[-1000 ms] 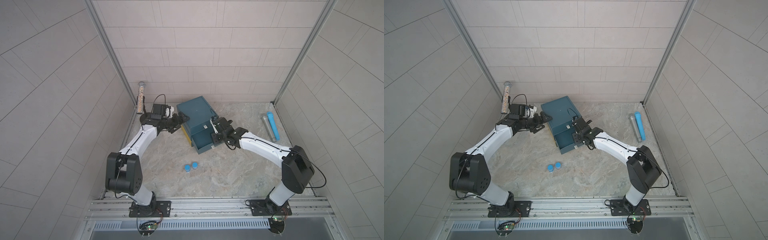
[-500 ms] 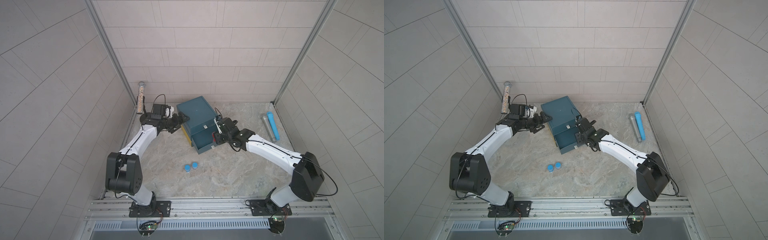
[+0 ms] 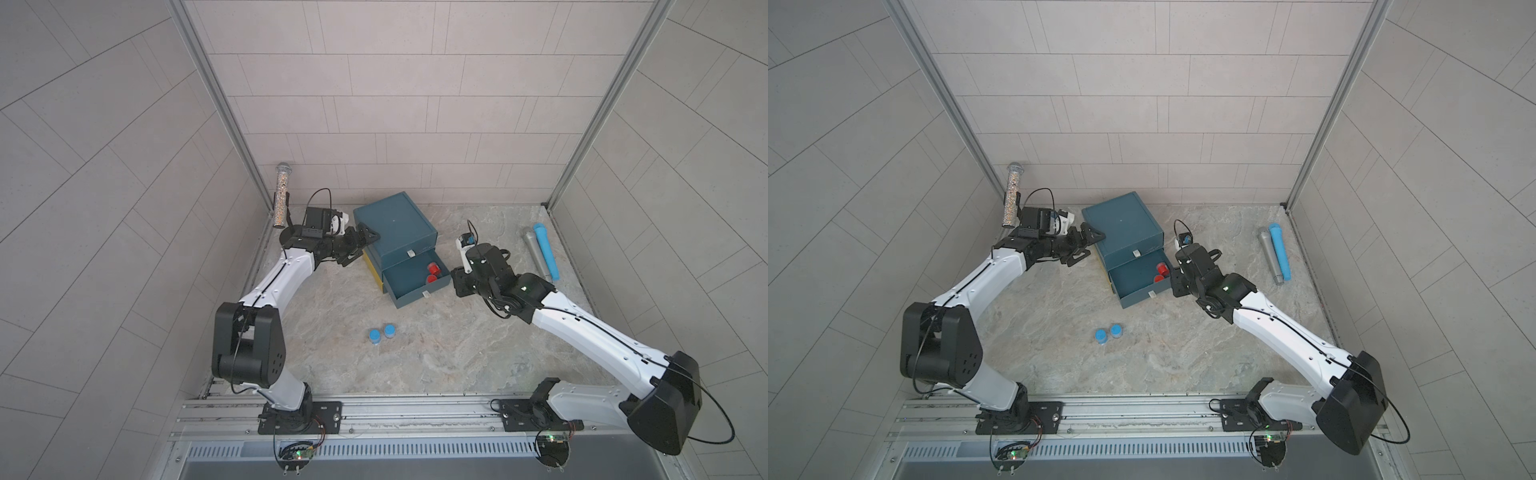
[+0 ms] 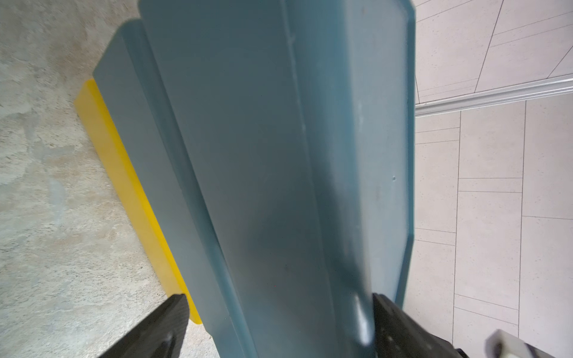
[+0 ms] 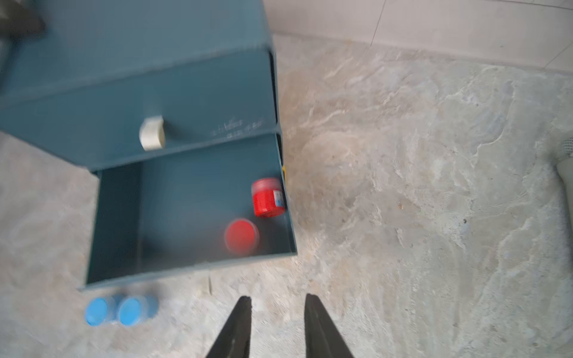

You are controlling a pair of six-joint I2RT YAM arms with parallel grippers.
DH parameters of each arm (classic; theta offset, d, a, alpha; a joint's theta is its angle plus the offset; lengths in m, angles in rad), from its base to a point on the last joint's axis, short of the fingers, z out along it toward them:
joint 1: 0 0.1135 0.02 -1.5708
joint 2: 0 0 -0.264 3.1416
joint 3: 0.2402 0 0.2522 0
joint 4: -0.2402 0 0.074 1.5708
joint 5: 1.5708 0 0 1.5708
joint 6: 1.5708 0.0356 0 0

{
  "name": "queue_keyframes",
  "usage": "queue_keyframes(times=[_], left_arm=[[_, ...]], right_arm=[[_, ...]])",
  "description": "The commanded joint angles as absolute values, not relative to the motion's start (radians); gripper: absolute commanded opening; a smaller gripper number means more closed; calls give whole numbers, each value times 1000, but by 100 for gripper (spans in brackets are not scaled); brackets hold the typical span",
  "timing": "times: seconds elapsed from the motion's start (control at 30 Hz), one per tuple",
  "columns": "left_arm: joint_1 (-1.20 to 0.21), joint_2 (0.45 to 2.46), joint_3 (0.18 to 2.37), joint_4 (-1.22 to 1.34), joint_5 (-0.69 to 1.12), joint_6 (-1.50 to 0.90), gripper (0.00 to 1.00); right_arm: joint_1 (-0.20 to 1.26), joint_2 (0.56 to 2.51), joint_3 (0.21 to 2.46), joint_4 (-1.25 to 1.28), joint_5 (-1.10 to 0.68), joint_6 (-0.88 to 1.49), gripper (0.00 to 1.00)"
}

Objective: Put the paint cans in the drawer according to color
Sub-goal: Close the drawer in the storage box.

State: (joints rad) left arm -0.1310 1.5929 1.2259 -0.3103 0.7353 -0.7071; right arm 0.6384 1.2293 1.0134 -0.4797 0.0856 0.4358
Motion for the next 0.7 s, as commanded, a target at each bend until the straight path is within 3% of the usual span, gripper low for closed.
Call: queue_keyframes(times=[0.0,0.27,0.67], left_arm=[[-131,1638,1217,-399,680,-695,97],[-132,1638,1215,-399,678,-694,97],[-132,1644,1215,-399,681,-696,97]], right_arm=[[634,1247,951,-435,14,528,19],[631,1380,914,-181,-151,658,17],[627,1537,907,133,-205,856,18]])
